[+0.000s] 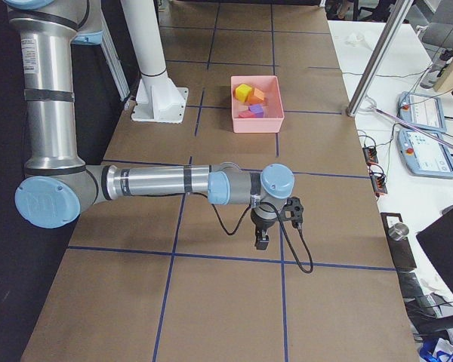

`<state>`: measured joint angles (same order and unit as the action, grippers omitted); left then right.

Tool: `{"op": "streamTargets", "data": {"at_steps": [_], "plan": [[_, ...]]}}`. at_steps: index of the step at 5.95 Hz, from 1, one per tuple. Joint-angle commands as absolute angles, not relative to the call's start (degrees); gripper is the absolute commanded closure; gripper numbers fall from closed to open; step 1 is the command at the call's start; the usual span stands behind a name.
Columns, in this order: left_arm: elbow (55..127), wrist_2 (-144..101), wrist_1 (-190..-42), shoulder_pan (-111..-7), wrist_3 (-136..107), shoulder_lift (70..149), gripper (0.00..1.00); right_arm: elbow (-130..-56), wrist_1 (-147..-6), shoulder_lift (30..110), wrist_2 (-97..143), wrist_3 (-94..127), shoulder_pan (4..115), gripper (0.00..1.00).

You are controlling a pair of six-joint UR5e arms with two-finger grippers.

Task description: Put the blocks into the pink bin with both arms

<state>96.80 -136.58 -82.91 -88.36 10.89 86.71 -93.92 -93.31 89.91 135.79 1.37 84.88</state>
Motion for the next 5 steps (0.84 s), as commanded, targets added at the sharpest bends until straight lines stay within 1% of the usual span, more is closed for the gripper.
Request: {"op": "streamTargets", "data": {"at_steps": [1,5], "plan": [[97.0,-132.7,-83.4,-88.4,10.9,86.2,0.0,-93.8,-93.3,90.6,135.7,1.5,84.9,0.0],[97.7,-133.0,-83.7,-88.4,10.5,86.3,0.0,-94.0,-92.8,91.9,135.8,2.1,85.0,0.0]]}}
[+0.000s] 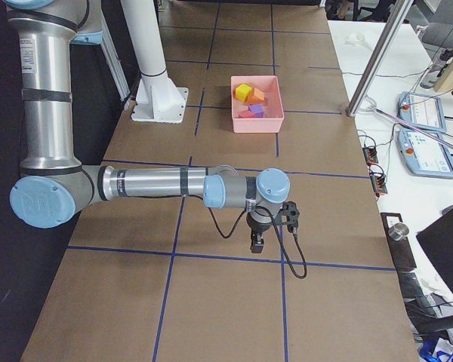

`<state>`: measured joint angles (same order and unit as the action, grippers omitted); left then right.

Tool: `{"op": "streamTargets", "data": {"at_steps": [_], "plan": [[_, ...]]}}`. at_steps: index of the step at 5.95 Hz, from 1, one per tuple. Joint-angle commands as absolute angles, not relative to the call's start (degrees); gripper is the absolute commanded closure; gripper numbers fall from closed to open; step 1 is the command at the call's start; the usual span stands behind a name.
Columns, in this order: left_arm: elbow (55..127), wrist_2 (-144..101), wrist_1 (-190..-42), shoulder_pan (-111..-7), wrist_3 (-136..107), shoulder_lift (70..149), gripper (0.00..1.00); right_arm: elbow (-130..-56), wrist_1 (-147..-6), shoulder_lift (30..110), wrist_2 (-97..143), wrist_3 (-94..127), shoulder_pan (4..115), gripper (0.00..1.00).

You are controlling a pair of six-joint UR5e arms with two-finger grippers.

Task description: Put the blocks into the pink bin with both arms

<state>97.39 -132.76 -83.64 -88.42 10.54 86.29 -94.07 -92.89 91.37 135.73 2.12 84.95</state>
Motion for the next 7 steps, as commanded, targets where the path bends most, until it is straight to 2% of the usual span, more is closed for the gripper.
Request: {"op": "streamTargets", "data": {"at_steps": [1,7], "plan": [[98.1,-133.3,-83.7,-88.4,10.5,86.1,0.0,-94.4,-92.6,92.4,135.6,2.2,85.1,0.0],[99.0,-133.0,-83.5,-88.3,10.9,88.3,0.0,-96.1,-92.5,95.9,136.1,1.4,89.0,0.0]]}}
